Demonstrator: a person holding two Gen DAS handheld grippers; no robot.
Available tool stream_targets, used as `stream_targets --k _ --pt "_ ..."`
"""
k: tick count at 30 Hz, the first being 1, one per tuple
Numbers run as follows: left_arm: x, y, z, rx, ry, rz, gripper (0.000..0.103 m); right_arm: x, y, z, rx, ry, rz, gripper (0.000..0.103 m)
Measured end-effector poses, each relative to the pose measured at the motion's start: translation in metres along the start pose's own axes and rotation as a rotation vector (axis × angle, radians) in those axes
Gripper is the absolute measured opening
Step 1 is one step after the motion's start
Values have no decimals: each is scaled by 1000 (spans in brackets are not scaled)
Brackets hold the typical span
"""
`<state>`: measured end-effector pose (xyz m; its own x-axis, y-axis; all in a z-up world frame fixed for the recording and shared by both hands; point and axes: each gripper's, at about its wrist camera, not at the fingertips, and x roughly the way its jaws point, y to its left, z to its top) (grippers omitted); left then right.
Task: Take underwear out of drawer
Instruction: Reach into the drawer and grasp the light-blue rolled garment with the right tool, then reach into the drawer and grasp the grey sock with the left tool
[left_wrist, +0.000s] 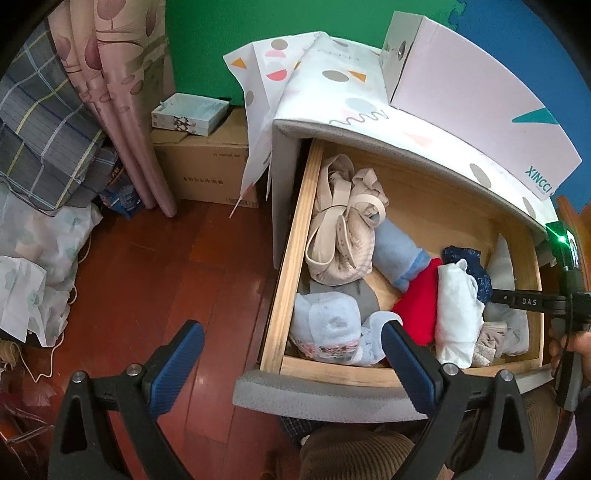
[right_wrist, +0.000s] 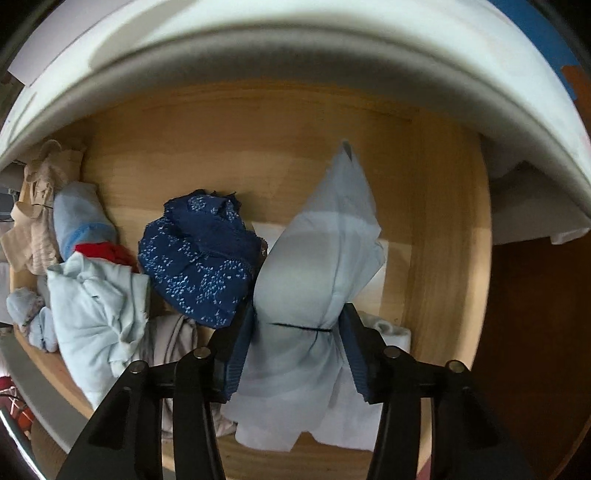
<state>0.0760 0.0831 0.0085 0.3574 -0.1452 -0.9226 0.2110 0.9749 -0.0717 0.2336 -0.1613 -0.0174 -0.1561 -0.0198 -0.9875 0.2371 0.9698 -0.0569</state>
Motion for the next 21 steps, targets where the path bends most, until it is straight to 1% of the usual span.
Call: stream_targets --k 4,6,8,10,14,16,21 --pt "4 -2 2 9 14 0 99 16 1 5 4 26 21 46" --pt "4 -3 3 19 17 2 99 21 3 7 1 34 15 45" --pt "5 -4 4 27 23 5 99 21 3 8 -2 31 19 39" --pt "6 -6 6 31 34 4 99 17 -1 8 -1 21 22 36" --pt "7 -9 9 32 62 -13 99 -4 -9 3 33 -45 36 34" --pt "7 -11 11 31 74 -20 99 -21 -12 -7 43 -86 37 34" --pt "12 -15 14 -1 109 -59 99 -58 -22 -25 91 -193 94 33"
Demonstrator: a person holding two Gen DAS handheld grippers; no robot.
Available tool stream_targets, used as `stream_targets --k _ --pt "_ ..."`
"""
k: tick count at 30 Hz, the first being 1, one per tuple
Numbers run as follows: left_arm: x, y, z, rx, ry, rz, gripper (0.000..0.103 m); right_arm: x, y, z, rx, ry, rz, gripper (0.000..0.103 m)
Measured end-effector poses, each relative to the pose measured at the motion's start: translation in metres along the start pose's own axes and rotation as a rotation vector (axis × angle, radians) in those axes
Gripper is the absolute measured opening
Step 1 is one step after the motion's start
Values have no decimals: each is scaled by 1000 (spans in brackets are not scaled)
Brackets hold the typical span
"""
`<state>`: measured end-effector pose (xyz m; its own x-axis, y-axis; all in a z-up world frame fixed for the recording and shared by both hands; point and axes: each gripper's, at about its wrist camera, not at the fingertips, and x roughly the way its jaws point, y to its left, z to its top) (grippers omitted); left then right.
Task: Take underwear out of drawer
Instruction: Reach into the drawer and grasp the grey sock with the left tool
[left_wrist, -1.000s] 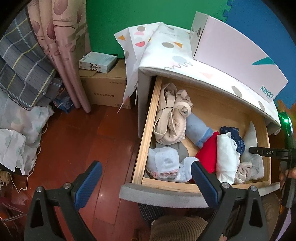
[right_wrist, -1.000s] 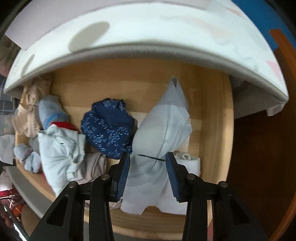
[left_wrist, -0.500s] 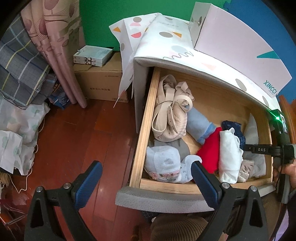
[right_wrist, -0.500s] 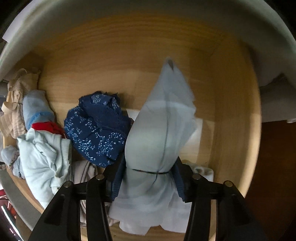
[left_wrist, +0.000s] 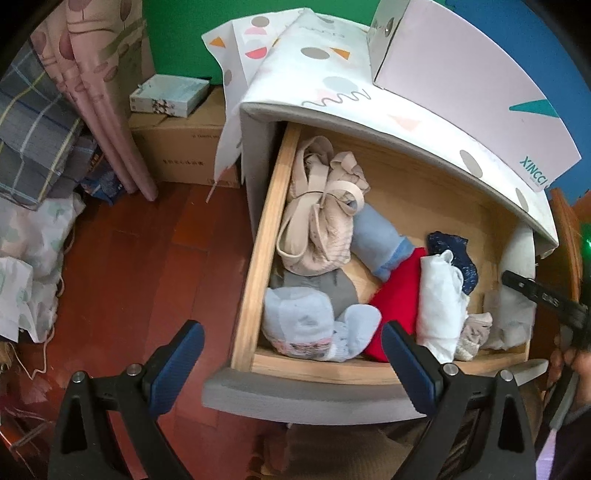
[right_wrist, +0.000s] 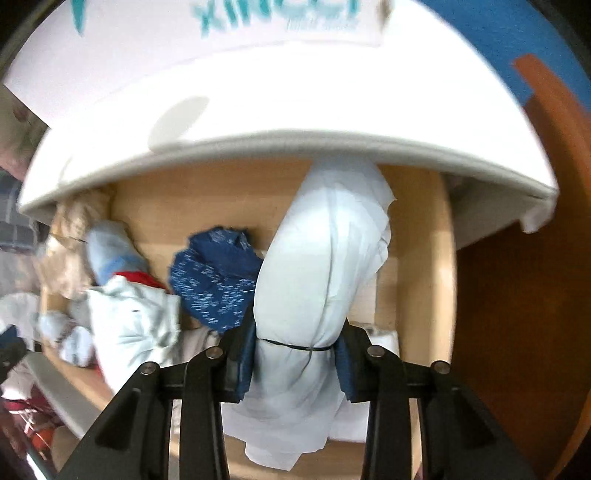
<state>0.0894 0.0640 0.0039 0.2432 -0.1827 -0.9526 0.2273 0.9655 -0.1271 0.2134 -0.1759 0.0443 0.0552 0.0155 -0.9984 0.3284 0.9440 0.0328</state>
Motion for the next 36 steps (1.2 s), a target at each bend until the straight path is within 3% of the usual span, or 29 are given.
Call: stream_targets --k 6,11,17,32,33,36 --pt "9 -8 4 -20 37 -8 98 -21 0 -19 9 -52 19 33" --pt "21 -9 9 -60 103 -12 81 -15 -10 -24 48 -44 45 33" --pt "35 -5 13 -108 153 -34 52 -12 -4 -23 25 -25 49 34" --pt "69 -15 17 -97 201 58 50 -10 -11 -23 46 7 79 35" --pt "71 -15 18 -96 203 64 49 -10 -11 -23 44 10 75 35" --pt "71 -17 18 -75 189 83 30 -7 -8 -22 37 15 65 35"
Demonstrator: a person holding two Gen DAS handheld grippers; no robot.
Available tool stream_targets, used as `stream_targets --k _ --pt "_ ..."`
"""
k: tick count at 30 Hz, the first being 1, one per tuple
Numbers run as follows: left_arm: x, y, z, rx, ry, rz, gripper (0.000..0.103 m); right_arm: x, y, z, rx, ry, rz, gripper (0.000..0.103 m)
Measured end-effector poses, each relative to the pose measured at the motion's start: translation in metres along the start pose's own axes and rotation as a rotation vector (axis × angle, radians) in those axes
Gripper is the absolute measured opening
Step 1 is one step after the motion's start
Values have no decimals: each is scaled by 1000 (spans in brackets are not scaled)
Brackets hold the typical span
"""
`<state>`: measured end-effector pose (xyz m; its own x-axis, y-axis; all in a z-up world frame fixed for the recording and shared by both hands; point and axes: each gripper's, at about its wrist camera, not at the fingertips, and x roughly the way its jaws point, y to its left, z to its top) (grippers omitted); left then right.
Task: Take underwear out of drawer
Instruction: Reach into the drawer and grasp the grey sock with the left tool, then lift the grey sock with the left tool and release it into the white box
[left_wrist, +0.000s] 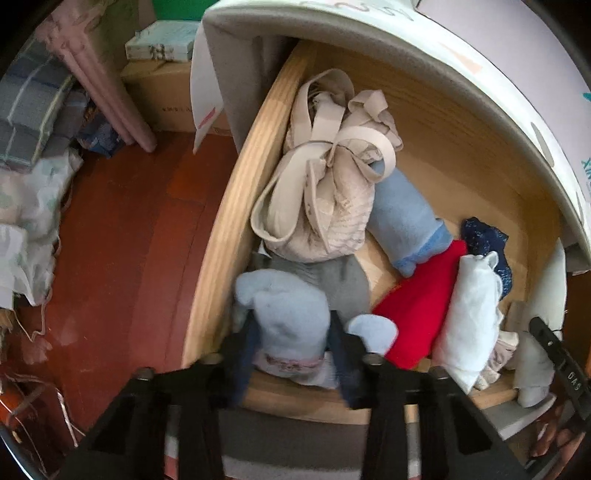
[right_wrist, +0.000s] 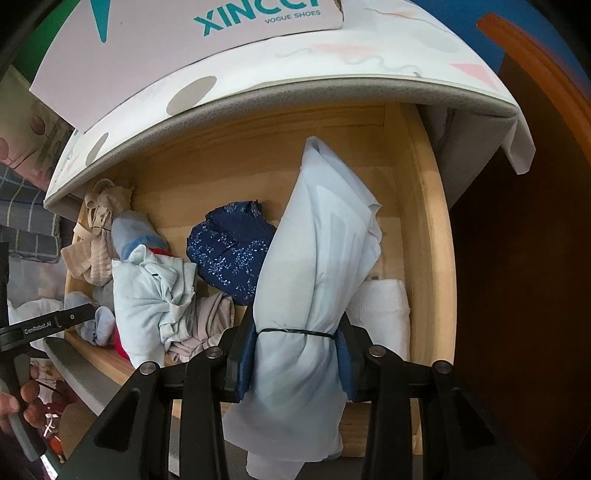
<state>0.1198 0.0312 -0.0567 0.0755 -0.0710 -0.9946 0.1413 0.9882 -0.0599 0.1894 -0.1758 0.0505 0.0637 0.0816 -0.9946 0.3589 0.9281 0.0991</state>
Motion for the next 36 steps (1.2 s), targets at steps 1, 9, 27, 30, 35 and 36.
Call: stream_targets --k 1,9,27,30,35,36 --pt "-1 0 0 4 -1 3 26 1 2 0 -3 1 -4 35" --pt "-19 8 -6 -3 -36 -43 18 4 7 1 -17 4 -28 35" --pt "-148 -5 -12 134 -265 -87 18 4 10 -1 -27 -4 -53 35" --pt "-185 -6 0 152 -322 -100 18 4 11 -1 -33 -3 -62 35" --pt "-260 -20 34 169 -473 -111 18 5 12 -1 -35 1 -71 35" --pt "-271 -23 40 172 -500 -113 18 5 12 -1 -35 0 -74 35"
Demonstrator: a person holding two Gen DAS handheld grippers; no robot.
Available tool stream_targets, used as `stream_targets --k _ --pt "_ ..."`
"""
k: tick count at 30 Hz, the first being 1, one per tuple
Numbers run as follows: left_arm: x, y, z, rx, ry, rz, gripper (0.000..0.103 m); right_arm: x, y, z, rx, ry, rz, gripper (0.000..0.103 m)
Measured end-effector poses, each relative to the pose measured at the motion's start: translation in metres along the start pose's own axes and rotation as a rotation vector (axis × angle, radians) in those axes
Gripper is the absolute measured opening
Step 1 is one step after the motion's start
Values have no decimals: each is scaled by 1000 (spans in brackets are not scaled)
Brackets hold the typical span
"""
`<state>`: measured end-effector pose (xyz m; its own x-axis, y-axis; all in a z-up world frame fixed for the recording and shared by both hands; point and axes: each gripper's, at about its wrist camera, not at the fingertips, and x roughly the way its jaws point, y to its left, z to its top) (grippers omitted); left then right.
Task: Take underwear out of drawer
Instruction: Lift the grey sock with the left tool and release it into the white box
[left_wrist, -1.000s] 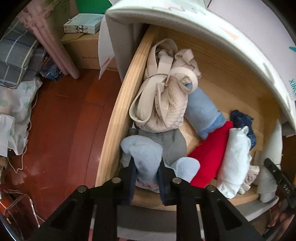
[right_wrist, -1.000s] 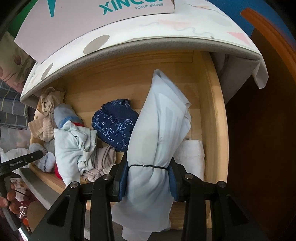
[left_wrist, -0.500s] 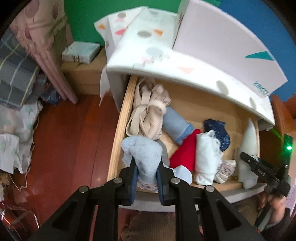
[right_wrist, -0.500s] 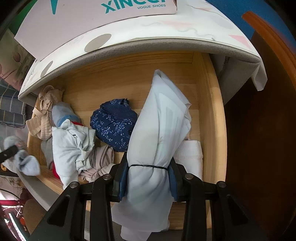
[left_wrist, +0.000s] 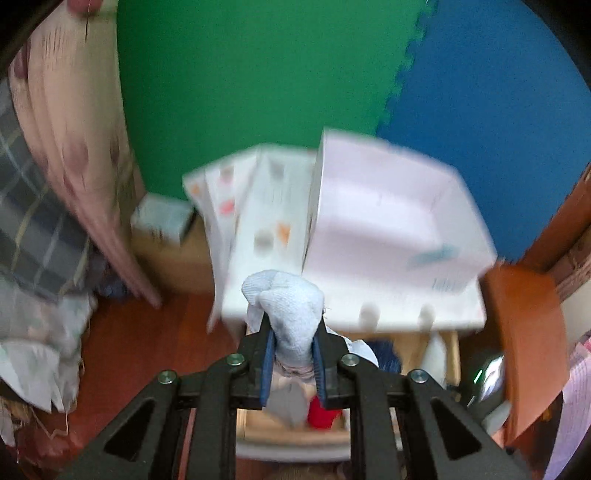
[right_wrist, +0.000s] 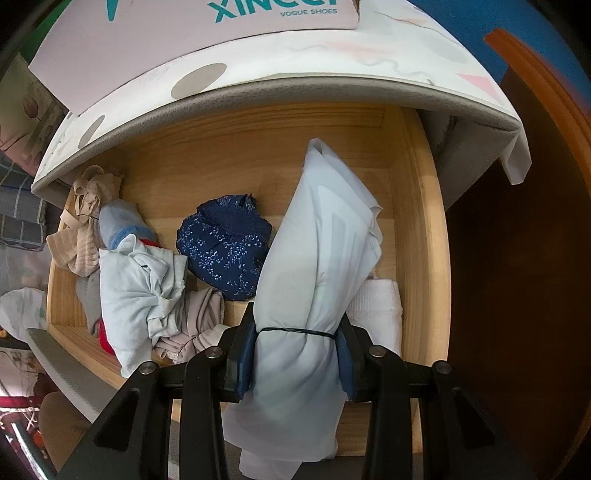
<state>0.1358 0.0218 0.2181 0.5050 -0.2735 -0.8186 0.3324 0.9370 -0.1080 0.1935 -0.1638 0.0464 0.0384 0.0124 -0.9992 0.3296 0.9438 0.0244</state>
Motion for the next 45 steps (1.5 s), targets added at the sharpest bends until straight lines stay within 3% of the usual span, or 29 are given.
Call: stream_targets --k 4,7,11,15,20,29,42,45 --pt "-21 -22 56 52 -114 3 18 1 2 0 -6 -2 -12 35" --pt "-17 -37 90 75 -145 0 18 1 2 0 -9 -5 -24 35" --pt "6 -59 126 110 -152 -14 18 0 3 0 -13 -6 -33 35" --pt "49 -85 146 161 -102 -23 18 0 4 0 -14 -9 -37 35" --pt "114 -102 146 188 -7 3 18 -1 6 0 -9 -6 -31 35" --pt "179 -107 115 228 131 43 18 1 3 0 8 7 -15 35" --pt "200 -90 90 197 200 117 18 0 3 1 1 2 -27 35" --pt "197 -86 87 167 211 96 18 1 4 0 -1 3 -29 35"
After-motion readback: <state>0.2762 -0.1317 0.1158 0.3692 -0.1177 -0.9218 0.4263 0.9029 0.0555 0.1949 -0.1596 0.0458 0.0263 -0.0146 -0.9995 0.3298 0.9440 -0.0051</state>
